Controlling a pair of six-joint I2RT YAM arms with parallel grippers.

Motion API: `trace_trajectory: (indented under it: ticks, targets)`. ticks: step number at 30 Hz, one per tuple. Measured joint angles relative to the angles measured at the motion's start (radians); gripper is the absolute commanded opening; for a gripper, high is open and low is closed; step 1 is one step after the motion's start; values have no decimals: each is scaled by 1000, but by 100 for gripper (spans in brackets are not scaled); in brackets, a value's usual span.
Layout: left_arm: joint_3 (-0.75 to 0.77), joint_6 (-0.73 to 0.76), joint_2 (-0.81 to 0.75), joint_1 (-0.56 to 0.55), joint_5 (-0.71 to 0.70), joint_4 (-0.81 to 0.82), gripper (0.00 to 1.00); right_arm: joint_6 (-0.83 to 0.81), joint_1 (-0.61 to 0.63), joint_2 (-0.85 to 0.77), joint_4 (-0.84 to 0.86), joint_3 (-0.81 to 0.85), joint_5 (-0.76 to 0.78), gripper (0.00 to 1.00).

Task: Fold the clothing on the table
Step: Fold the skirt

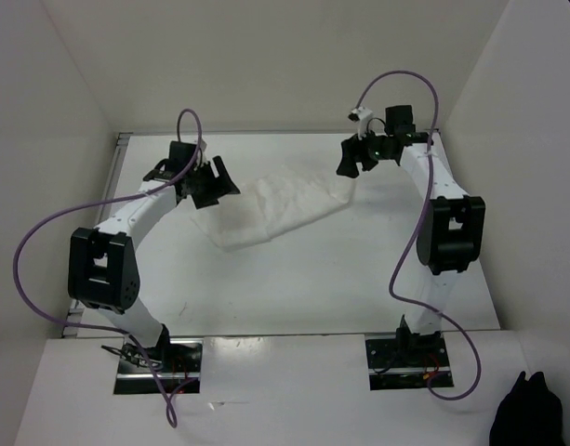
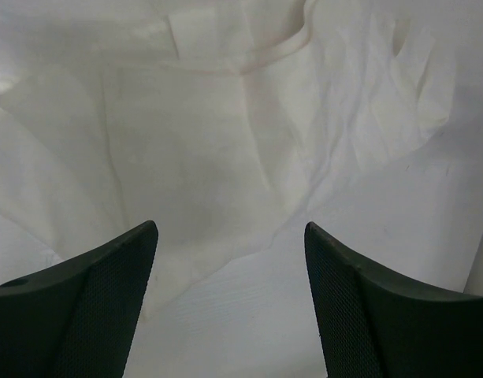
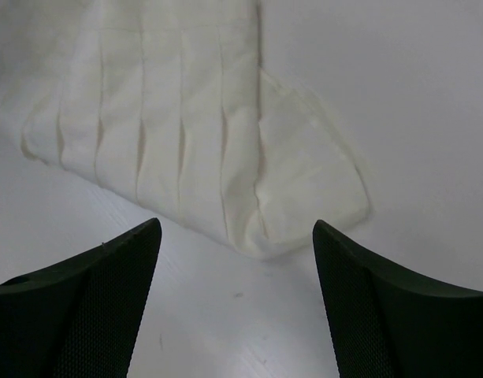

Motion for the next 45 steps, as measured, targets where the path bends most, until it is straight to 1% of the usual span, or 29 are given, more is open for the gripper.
trace_trajectory:
  ticks: [1, 3, 7, 9, 13, 17, 21, 24, 30, 36, 38, 42, 44, 45]
  targets:
    - [-10, 4, 3, -11, -5, -4, 80, -25, 5, 23, -8, 29, -26, 82]
    - [-53, 1, 5, -33, -34, -3, 80, -75, 23, 121, -68, 158, -89, 82]
    - [-123, -39, 4, -58, -111, -14, 80, -136, 72, 421, -217, 581, -194, 82]
    - [-134, -59, 3, -62, -139, -13, 80, -154, 99, 560, -270, 765, -207, 81]
    - [-134, -85, 2, -68, -180, 3, 80, -171, 166, 733, -399, 977, -193, 79]
    - [-133, -103, 6, -69, -213, 13, 80, -150, 217, 862, -447, 1173, -169, 78]
    - [-120, -109, 47, -70, -224, 32, 77, -116, 229, 937, -468, 1296, -154, 76]
    - [-100, -117, 104, -74, -229, 41, 76, -81, 219, 980, -471, 1356, -143, 74]
    - [-50, -126, 173, -80, -229, 42, 76, -31, 203, 1023, -475, 1372, -132, 73]
    - [-23, -126, 187, -81, -229, 49, 76, -13, 197, 1043, -478, 1372, -133, 67]
    - [-23, -126, 187, -81, -229, 48, 76, -4, 200, 1052, -477, 1375, -130, 67]
    - [-23, -126, 189, -81, -231, 48, 76, 20, 212, 1084, -468, 1404, -121, 63]
    - [-23, -126, 193, -81, -235, 48, 76, 41, 221, 1098, -461, 1431, -106, 63]
    - [-23, -126, 196, -81, -237, 48, 76, 53, 225, 1103, -453, 1442, -98, 58]
